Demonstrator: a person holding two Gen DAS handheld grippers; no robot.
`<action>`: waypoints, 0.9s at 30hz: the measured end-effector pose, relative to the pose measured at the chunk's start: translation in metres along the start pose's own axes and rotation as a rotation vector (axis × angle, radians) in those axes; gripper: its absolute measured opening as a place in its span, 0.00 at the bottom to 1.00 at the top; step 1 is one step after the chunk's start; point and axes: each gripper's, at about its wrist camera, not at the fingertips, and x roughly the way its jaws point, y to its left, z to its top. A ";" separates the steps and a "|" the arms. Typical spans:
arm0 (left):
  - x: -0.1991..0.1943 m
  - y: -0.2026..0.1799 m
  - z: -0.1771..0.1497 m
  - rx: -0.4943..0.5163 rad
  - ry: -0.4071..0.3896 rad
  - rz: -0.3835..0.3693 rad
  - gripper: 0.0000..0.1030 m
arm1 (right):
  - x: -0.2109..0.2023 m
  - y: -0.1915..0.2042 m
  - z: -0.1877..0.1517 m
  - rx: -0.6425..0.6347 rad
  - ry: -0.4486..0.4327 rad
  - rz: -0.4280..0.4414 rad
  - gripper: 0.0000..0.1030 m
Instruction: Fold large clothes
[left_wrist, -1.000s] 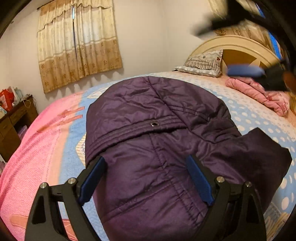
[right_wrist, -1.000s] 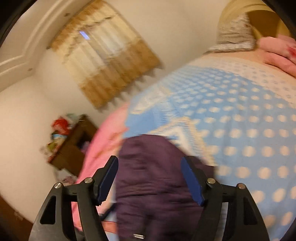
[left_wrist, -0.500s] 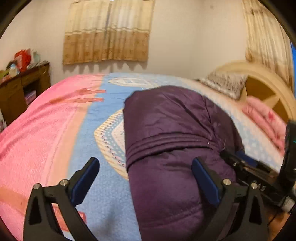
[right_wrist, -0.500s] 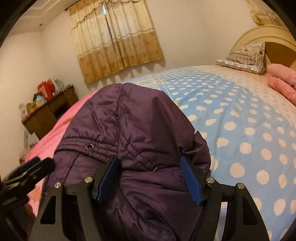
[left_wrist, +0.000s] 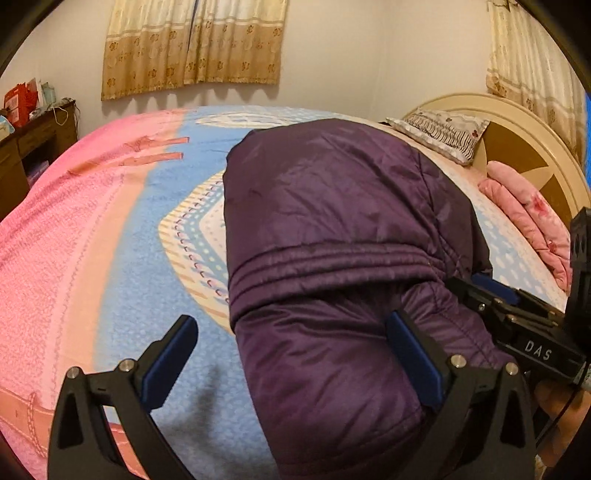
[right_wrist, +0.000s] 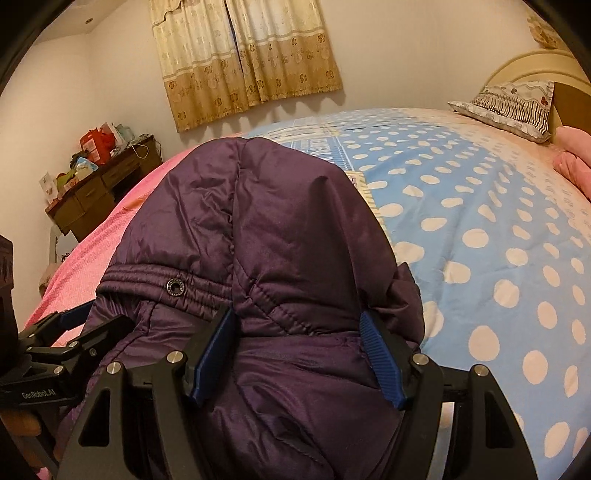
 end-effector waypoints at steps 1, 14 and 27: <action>0.001 0.000 0.001 0.007 -0.006 0.003 1.00 | 0.001 0.000 -0.001 0.002 -0.002 0.002 0.67; 0.007 0.003 -0.001 -0.022 -0.032 -0.018 1.00 | 0.000 0.001 -0.003 0.009 -0.011 0.000 0.68; 0.015 0.008 -0.004 -0.076 -0.005 -0.093 1.00 | 0.000 0.002 -0.009 0.020 -0.031 0.008 0.68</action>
